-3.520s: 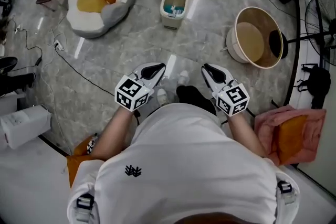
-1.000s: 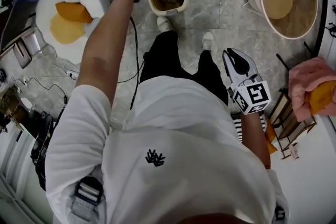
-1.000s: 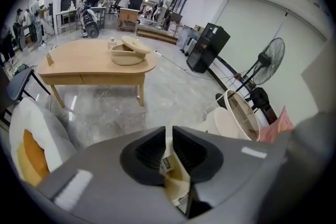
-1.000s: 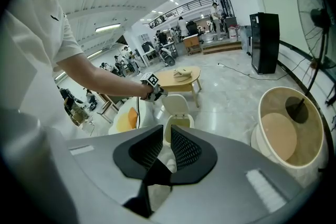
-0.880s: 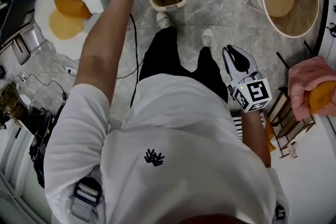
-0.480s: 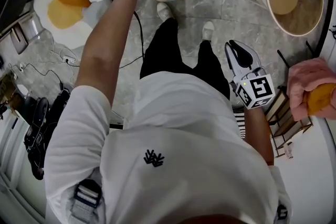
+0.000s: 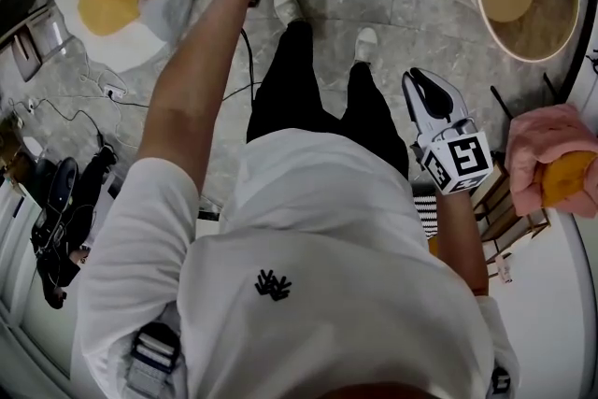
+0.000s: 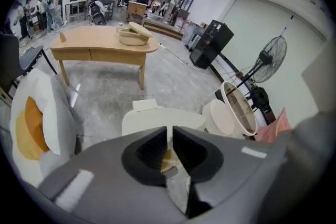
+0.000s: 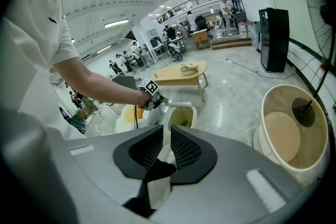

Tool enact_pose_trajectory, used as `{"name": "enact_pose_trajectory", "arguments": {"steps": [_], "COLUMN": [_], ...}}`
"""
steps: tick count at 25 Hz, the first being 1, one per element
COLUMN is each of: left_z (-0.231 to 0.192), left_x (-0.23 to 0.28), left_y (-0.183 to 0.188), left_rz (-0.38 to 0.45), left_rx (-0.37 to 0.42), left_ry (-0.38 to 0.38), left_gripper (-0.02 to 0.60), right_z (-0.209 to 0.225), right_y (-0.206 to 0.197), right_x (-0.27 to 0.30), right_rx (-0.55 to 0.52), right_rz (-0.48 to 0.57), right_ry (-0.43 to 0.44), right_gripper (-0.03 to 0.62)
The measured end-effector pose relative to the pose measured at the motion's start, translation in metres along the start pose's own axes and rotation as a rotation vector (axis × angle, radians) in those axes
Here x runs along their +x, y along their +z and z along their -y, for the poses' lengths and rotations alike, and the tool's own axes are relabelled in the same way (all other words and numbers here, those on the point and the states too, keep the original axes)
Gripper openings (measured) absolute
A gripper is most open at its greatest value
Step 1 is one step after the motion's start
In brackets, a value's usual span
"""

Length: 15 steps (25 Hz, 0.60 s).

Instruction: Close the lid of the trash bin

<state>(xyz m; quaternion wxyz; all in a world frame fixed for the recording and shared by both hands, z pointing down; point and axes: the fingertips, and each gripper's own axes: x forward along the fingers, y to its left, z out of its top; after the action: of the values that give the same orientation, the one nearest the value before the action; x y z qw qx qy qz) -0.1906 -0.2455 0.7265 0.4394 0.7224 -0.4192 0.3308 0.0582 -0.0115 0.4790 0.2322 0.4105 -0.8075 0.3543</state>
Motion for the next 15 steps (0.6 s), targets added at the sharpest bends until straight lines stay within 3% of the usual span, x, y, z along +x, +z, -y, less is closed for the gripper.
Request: {"name": "enact_pose_trajectory", "arguments": {"steps": [15], "left_z": [0.0], "left_x": [0.028], "left_y": [-0.076], "left_rz": [-0.058], "left_rx": [-0.044], "left_ry": [0.052], "left_gripper": [0.058], "right_z": [0.016], "right_y": [-0.038], "right_x": [-0.018], "right_rx": [0.025], "right_rz": [-0.041], "right_ry": [-0.001], "right_gripper": [0.044]}}
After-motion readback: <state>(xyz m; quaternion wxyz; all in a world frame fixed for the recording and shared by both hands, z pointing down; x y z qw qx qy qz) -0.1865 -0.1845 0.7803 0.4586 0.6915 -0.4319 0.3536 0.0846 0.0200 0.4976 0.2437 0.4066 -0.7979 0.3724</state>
